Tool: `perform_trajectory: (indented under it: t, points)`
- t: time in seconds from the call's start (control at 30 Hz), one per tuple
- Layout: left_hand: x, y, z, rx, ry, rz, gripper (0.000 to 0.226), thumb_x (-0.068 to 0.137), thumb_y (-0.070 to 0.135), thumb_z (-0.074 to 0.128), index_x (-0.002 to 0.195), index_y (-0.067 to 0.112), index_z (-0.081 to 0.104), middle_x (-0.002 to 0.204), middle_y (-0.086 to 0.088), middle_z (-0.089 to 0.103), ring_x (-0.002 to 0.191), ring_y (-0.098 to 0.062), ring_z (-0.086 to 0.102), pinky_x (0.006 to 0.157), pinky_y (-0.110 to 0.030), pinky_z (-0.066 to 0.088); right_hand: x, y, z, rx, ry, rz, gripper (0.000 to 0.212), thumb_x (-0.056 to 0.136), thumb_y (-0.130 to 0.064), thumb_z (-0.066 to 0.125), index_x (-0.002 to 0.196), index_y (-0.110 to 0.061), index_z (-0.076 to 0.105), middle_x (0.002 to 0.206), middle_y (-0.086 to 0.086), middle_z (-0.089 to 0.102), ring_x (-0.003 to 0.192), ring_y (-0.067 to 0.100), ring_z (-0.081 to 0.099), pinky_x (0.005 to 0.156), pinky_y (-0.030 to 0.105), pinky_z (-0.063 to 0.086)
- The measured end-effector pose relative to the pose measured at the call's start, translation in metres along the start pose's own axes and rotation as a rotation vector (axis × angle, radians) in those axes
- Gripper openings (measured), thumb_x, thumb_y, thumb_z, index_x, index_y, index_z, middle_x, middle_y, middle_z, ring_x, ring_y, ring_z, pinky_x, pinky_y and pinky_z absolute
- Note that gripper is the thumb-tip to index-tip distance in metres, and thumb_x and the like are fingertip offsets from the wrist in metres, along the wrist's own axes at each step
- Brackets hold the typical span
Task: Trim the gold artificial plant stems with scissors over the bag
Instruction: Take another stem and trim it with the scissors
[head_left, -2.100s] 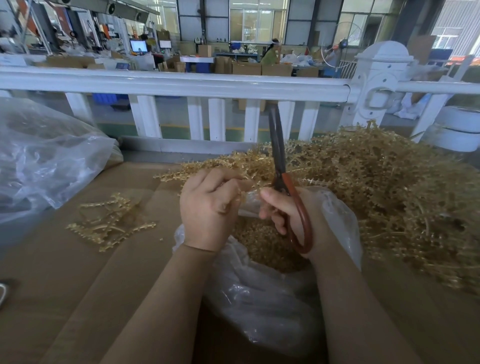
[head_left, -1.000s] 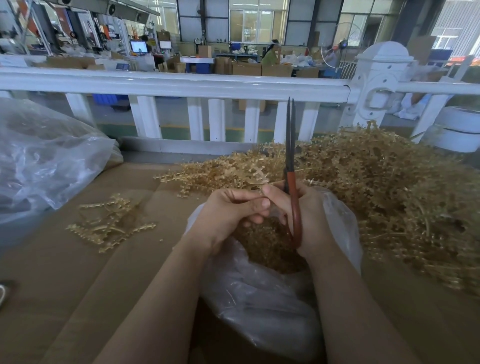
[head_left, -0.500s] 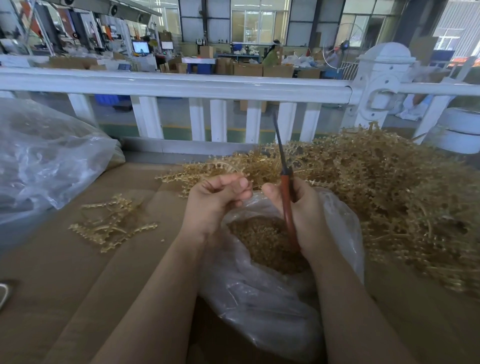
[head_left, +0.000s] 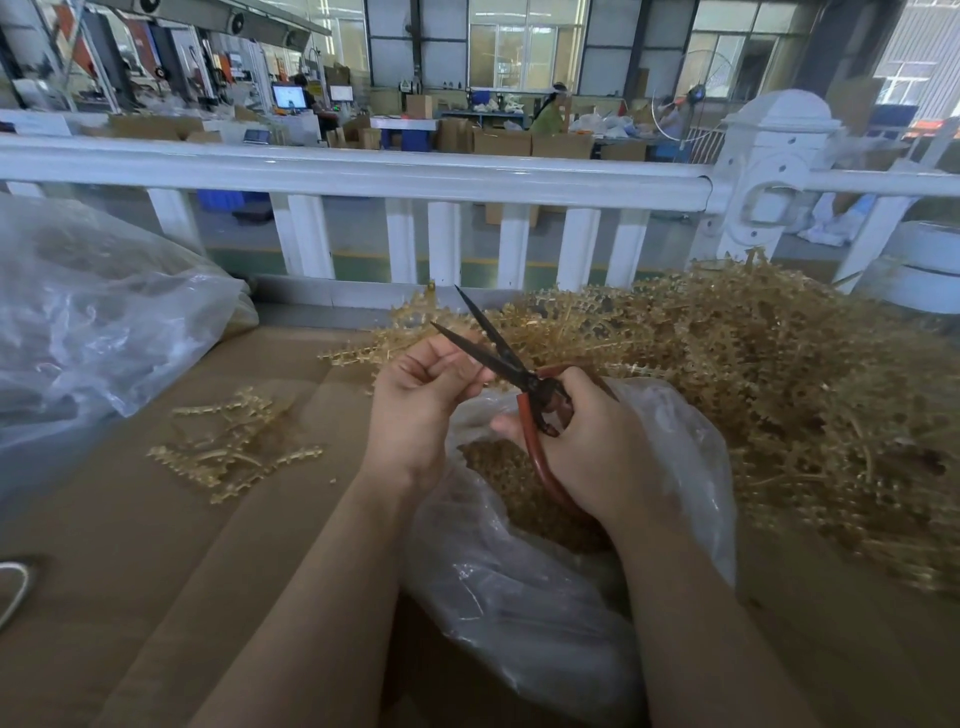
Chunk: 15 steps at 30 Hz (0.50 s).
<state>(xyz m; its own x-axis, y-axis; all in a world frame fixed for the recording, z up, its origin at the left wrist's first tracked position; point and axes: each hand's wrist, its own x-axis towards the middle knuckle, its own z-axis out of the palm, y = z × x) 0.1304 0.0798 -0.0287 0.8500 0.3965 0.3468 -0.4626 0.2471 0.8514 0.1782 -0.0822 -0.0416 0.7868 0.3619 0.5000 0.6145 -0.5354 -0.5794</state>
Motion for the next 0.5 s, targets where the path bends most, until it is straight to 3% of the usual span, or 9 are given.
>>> perform_trajectory:
  t: [0.13,0.23,0.33,0.5]
  points:
    - [0.0,0.0005,-0.0008,0.006,-0.008,-0.01,0.021,0.089,-0.002,0.062,0.083,0.014,0.074,0.077,-0.001,0.072,0.07,-0.008,0.065,0.066,-0.017,0.052,-0.0001,0.0015,0.0025,-0.019,0.046,-0.033,0.054,0.071,-0.075,0.066,0.098,-0.028,0.062,0.087,-0.019,0.065,0.083,0.0,0.062,0.069,0.017,0.052]
    - [-0.0004,0.0007,-0.0001,-0.023,-0.005,-0.02,0.006,0.082,0.009,0.068,0.086,0.011,0.072,0.076,0.0,0.072,0.07,-0.007,0.065,0.066,-0.016,0.052,-0.0006,0.0018,0.0031,-0.042,0.073,-0.035,0.055,0.07,-0.079,0.063,0.094,-0.03,0.062,0.079,-0.024,0.06,0.074,-0.006,0.056,0.061,0.008,0.04]
    - [0.0002,0.0001,-0.0005,-0.04,-0.001,-0.031,0.015,0.076,0.015,0.07,0.089,0.009,0.07,0.077,0.0,0.073,0.07,-0.007,0.066,0.067,-0.016,0.052,-0.0011,0.0021,0.0035,-0.051,0.081,-0.037,0.056,0.069,-0.084,0.057,0.09,-0.032,0.06,0.074,-0.022,0.061,0.071,-0.008,0.055,0.058,0.007,0.038]
    - [0.0003,0.0011,-0.0002,-0.068,-0.025,-0.041,0.017,0.075,0.015,0.07,0.09,0.007,0.069,0.077,0.0,0.072,0.07,-0.008,0.065,0.068,-0.017,0.052,-0.0015,0.0037,0.004,-0.039,0.085,-0.049,0.054,0.071,-0.082,0.06,0.086,-0.031,0.062,0.069,-0.017,0.062,0.067,-0.003,0.057,0.057,0.014,0.046]
